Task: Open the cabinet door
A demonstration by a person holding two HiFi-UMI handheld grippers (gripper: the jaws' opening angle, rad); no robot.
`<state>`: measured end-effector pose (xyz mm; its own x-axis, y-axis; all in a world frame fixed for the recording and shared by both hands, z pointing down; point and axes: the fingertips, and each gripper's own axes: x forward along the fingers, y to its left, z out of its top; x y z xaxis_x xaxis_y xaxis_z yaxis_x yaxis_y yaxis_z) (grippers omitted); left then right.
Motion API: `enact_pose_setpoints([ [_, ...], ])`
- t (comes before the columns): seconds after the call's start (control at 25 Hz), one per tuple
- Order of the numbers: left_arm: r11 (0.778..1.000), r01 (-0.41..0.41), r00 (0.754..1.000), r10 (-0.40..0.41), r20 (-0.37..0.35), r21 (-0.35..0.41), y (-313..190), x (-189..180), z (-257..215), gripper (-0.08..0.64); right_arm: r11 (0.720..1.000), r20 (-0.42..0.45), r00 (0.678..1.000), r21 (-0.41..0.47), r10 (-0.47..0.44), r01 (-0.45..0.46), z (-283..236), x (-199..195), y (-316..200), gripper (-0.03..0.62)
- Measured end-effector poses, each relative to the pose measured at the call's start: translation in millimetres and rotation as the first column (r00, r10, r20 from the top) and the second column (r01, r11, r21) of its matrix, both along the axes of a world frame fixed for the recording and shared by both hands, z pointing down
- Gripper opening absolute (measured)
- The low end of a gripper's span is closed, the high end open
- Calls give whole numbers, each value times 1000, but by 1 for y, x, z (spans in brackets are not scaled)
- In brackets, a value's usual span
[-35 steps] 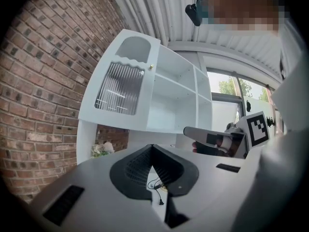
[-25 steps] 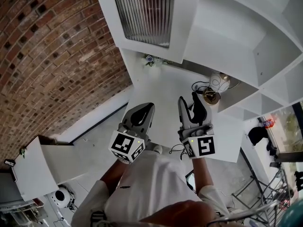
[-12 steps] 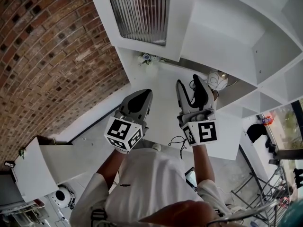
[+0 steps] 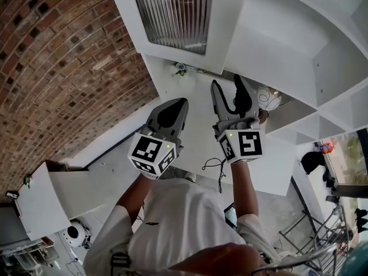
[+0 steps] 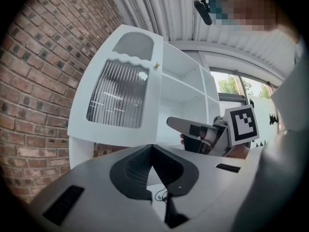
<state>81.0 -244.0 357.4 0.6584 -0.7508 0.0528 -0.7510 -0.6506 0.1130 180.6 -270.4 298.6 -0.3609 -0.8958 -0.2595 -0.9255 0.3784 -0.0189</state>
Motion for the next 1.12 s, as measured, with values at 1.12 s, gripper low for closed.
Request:
enact_pose_setpoints([
  [1.12, 999, -20, 1000, 19, -18, -42, -42, 4, 4, 9, 997, -23, 999, -69, 25, -26, 1, 4, -77, 288],
])
